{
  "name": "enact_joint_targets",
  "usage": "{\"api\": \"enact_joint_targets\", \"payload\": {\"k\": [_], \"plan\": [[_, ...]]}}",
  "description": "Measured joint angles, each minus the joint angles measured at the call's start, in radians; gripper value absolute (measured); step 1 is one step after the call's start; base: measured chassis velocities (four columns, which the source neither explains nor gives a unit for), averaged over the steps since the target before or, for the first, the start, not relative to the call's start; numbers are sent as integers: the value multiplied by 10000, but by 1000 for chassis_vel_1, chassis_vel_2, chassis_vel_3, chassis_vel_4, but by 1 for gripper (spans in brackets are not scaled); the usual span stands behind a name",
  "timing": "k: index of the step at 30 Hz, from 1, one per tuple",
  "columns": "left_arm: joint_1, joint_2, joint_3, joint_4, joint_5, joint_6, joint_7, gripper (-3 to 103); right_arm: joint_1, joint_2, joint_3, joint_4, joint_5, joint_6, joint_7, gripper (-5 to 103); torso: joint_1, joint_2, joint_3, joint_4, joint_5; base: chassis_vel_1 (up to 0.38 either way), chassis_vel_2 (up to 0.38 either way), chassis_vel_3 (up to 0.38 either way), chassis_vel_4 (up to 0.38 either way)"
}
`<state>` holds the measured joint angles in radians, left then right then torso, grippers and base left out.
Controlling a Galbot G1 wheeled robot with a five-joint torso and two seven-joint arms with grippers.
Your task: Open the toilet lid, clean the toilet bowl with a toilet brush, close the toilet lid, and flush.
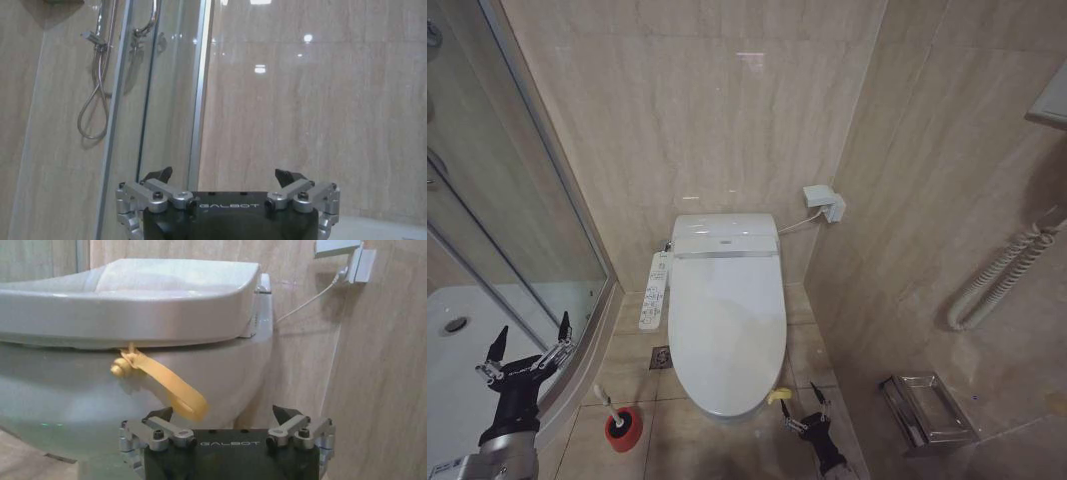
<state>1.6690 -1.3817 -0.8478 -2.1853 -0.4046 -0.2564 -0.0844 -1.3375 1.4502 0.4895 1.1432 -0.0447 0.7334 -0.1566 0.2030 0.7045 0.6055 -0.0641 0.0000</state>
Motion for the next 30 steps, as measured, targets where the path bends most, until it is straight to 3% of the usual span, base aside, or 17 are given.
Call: {"api": "enact_joint_targets", "payload": {"k": [16, 29, 30], "plan": [[14, -48, 65, -22, 79, -9, 6, 100, -357, 23, 17, 447, 125, 26, -35, 100, 0, 0, 0, 0, 0, 0, 0, 0, 0], [78, 33, -21, -29, 73, -12, 6, 100, 269, 239, 115, -406, 230, 89, -283, 100, 0, 0, 0, 1, -1, 0, 0, 0, 0], [78, 34, -25, -29, 71, -13, 7, 100, 265, 243, 109, -403, 235, 91, -299, 84, 0, 0, 0, 1, -1, 0, 0, 0, 0]]}}
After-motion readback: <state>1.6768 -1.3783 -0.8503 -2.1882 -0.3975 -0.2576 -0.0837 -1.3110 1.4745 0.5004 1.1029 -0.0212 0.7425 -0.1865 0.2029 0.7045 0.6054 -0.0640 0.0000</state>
